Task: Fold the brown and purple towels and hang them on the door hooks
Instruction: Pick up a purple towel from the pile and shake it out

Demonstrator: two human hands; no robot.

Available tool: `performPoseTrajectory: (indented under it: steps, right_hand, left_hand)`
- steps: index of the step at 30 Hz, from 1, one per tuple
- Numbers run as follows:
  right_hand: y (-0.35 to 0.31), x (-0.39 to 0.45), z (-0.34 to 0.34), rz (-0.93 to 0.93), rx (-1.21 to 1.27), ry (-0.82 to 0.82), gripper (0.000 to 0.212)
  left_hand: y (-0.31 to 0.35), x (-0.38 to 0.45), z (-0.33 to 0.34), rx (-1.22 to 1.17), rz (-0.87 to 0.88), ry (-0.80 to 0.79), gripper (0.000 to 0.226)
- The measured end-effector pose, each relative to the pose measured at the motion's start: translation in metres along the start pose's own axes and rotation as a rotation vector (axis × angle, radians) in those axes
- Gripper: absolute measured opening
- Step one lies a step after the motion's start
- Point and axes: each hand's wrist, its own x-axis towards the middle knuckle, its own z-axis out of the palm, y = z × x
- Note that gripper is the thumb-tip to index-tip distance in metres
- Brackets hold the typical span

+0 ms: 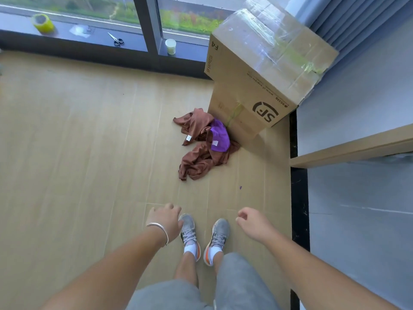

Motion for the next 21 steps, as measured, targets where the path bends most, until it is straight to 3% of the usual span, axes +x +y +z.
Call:
performPoseTrajectory:
  steps: [11, 21]
  right_hand:
    - [0.044, 0.245, 0.045, -0.037, -0.169, -0.039, 0.037]
    - [0.056, 0.497, 0.071, -0.213, -0.289, 0.208, 0.044]
  left_hand:
    - [0.0, 0.21, 0.054, -0.007, -0.01, -0.008, 0.05]
    - [0.026, 0.471, 0.086, 0.137, 0.139, 0.307, 0.057]
